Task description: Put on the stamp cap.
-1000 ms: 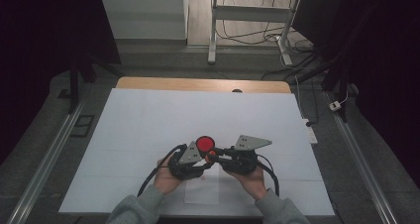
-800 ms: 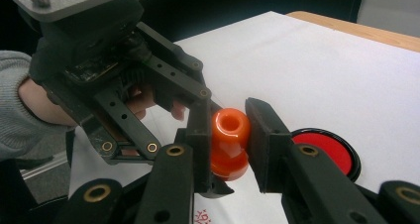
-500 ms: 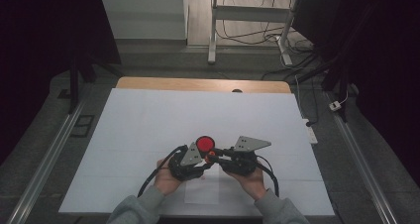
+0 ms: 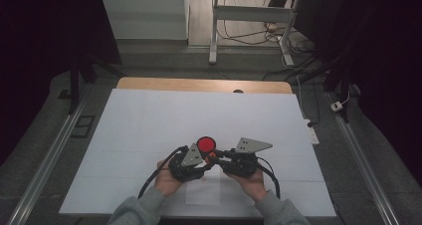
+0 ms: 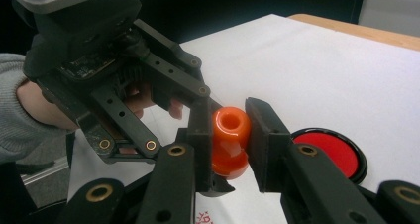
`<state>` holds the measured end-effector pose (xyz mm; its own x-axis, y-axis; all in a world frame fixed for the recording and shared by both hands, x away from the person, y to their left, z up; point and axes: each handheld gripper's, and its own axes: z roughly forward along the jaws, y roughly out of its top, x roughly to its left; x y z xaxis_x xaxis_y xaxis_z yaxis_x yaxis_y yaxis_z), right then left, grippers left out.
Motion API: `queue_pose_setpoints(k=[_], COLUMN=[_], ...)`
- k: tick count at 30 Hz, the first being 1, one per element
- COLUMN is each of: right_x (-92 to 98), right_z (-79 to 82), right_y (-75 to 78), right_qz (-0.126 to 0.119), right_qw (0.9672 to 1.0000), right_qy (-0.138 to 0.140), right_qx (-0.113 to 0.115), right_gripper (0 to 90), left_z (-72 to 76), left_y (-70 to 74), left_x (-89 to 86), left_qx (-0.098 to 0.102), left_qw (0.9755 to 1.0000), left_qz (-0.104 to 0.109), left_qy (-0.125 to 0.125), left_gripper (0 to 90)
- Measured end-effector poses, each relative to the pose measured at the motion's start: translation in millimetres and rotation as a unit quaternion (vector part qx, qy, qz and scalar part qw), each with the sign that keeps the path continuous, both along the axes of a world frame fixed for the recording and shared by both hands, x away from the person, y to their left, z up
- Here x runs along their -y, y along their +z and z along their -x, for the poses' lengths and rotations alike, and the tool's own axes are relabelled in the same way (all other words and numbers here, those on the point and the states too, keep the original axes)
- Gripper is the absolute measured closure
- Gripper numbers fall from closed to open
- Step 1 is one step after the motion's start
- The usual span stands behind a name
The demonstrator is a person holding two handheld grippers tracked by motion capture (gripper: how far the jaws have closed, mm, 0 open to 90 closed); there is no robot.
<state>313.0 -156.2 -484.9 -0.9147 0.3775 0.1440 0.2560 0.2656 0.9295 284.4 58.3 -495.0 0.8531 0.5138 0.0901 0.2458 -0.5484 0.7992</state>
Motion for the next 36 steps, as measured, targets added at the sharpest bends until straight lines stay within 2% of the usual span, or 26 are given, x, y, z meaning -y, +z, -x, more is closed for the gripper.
queue_pose_setpoints(k=[8, 14, 21, 31, 36], right_x=[-1.6, -0.7, -1.5, -1.2, -0.7], right_z=[0.1, -0.3, 0.2, 0.3, 0.2], right_y=[-3.8, -1.9, -1.8, -0.2, -0.1], right_qz=[0.003, 0.000, 0.006, 0.004, 0.006], right_qw=[1.0000, 1.0000, 1.0000, 0.9999, 0.9998], right_qy=[-0.003, -0.005, -0.007, -0.011, -0.014], right_qx=[-0.003, -0.002, 0.003, 0.008, 0.010], right_gripper=[72.5, 72.4, 72.2, 72.1, 72.1], left_z=[-1.9, -2.1, -2.9, -4.1, -5.0], left_y=[-2.7, -2.0, -2.9, -4.0, -4.1], left_x=[-0.7, -1.3, -1.6, -2.2, -3.2], left_qx=[-0.008, -0.001, -0.002, -0.005, -0.009], left_qw=[1.0000, 1.0000, 1.0000, 0.9998, 0.9997], left_qz=[-0.002, 0.004, 0.003, 0.018, 0.023], left_qy=[-0.003, -0.003, -0.004, 0.000, 0.005], left_gripper=[64.9, 64.7, 64.6, 63.3, 59.8])
